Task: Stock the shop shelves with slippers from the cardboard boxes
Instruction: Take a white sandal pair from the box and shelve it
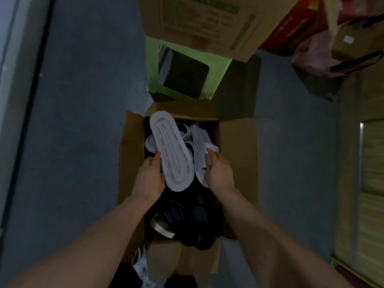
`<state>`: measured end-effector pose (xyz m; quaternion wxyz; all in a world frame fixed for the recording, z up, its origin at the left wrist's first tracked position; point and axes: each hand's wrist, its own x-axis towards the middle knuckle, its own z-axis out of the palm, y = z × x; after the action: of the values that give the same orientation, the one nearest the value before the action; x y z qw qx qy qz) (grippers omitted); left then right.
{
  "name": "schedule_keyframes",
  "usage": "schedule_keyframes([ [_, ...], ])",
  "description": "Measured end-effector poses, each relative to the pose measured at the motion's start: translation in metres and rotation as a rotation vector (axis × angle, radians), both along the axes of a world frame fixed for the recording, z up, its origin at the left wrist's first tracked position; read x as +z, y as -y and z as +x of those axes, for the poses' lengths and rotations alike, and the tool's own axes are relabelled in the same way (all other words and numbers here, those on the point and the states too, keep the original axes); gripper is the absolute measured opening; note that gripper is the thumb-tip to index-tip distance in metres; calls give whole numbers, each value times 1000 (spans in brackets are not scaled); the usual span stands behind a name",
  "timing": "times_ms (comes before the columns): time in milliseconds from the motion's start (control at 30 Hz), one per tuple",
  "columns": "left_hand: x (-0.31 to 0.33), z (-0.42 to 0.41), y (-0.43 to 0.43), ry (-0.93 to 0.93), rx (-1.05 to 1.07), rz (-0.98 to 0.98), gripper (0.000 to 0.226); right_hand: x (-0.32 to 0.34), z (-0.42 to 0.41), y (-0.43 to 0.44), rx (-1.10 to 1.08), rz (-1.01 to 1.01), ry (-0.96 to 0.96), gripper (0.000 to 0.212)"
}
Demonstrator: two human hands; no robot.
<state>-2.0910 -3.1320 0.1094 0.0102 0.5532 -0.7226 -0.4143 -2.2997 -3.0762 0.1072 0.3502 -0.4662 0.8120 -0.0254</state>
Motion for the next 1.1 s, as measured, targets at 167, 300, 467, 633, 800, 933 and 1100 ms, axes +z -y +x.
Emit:
schedule_keyframes([
  [167,-32,-13,10,-14,50,174,80,-35,-27,17,70,130,14,81],
  [300,-50,-16,17,-42,159,292,102,-47,-38,35,73,126,93,61],
  [467,-49,-18,21,-127,316,549,105,-37,-35,42,132,152,117,39],
  [633,-38,-19,24,-223,421,718,111,-19,-22,24,191,88,80,28],
  [800,-15,-27,25,-345,490,811,76,-3,-26,2,151,151,145,23],
  [933,8,-29,17,-134,200,571,31,16,-25,-17,53,241,214,19],
  [1100,55,-5,8,11,64,410,27,62,-24,-24,-181,254,334,10],
])
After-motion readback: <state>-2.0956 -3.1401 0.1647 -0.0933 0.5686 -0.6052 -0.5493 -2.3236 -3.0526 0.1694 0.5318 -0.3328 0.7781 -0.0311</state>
